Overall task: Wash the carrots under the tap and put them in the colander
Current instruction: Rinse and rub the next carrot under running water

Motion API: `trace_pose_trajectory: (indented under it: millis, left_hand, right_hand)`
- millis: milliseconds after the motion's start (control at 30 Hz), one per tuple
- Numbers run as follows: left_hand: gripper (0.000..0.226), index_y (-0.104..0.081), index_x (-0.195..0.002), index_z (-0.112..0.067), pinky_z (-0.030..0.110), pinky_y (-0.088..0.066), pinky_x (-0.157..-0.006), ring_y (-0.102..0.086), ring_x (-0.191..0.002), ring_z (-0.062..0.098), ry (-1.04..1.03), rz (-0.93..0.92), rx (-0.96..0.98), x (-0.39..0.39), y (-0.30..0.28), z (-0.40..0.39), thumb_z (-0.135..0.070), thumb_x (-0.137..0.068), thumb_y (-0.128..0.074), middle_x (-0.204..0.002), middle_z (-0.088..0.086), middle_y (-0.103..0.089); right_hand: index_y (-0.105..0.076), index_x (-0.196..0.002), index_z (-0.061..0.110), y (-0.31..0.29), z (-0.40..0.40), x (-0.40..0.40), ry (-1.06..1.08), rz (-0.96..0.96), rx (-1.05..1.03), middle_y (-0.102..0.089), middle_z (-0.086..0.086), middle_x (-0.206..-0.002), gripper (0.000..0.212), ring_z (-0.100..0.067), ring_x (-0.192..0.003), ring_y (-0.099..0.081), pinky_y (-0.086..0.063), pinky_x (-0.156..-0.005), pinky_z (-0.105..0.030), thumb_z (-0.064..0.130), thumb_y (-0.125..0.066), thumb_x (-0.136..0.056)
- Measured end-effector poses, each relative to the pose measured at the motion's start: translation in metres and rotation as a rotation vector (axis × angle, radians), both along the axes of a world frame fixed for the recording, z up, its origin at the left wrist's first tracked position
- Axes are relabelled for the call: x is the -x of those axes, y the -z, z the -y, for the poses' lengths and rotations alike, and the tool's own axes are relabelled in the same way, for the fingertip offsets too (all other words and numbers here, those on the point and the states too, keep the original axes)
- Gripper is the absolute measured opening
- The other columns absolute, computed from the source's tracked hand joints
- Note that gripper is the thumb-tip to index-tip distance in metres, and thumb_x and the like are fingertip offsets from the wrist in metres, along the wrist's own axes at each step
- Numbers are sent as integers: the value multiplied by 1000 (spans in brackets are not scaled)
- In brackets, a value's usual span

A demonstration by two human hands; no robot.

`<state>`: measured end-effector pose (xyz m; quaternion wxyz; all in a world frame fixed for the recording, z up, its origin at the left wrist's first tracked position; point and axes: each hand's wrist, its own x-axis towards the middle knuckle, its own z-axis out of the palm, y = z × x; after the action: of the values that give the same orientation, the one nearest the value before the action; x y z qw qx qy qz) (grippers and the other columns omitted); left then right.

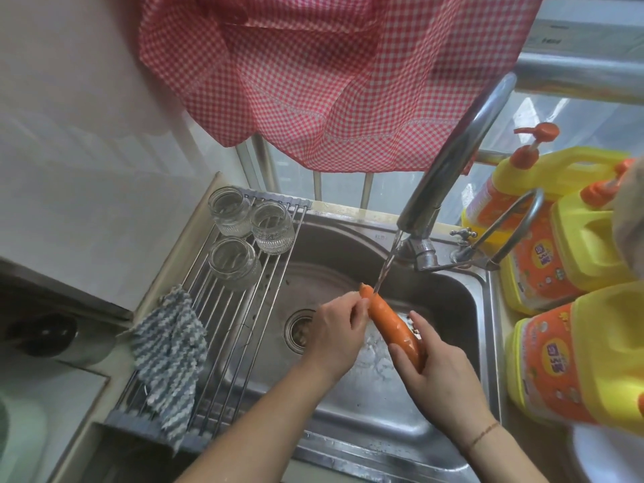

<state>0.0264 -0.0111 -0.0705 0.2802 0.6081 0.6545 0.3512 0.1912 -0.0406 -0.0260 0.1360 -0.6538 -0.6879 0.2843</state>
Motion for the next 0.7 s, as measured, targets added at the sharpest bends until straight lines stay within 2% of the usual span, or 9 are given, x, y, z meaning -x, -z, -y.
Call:
trace_pose_trajectory:
  millis: [100, 367, 533, 633, 700]
  left_hand:
    - [23, -59, -76, -16, 38, -48, -61, -56, -65, 13, 40, 139, 15, 3, 3, 6, -23, -97, -52, -68, -6, -59]
    - [16, -69, -79, -16, 33, -56, -71, -66, -73, 13, 27, 300, 44, 5, 1, 10, -20, -93, -63, -73, -7, -68]
    - [5, -69, -80, -22, 29, -55, -72, -64, -74, 8, -23, 303, 74, 8, 0, 11, -21, -84, -73, -75, -11, -68]
    - [17, -63, -78, -21, 29, -53, -66, -60, -67, 10, -41, 264, 96, 8, -4, 12, -34, -84, -71, -70, -6, -63]
    - [30, -58, -75, -21, 29, -50, -62, -57, -63, 10, -9, 164, 93, 8, -7, 12, -49, -83, -65, -65, -7, -59]
  right_hand:
    - [-35, -146, 27, 1, 0, -3, 30, -16, 7, -69, 1, -87, 67, -17, -73, -65, -55, -68, -37, 55, -54, -88]
    - [-32, -146, 29, -2, 5, -1, 46, -25, 47, -60, 7, -85, 68, -10, -69, -63, -58, -68, -34, 57, -53, -88]
    - [-34, -146, 29, -6, 6, -1, 37, -22, 35, -60, 7, -81, 68, -12, -70, -63, -56, -69, -33, 56, -54, -88]
    - [-33, -146, 29, -8, 6, -1, 26, -14, 38, -62, 7, -83, 67, -13, -72, -64, -56, -69, -33, 57, -53, -88]
    - [-34, -145, 30, -9, 7, -1, 9, -2, 17, -67, 5, -85, 65, -14, -72, -65, -55, -67, -32, 56, -53, -88]
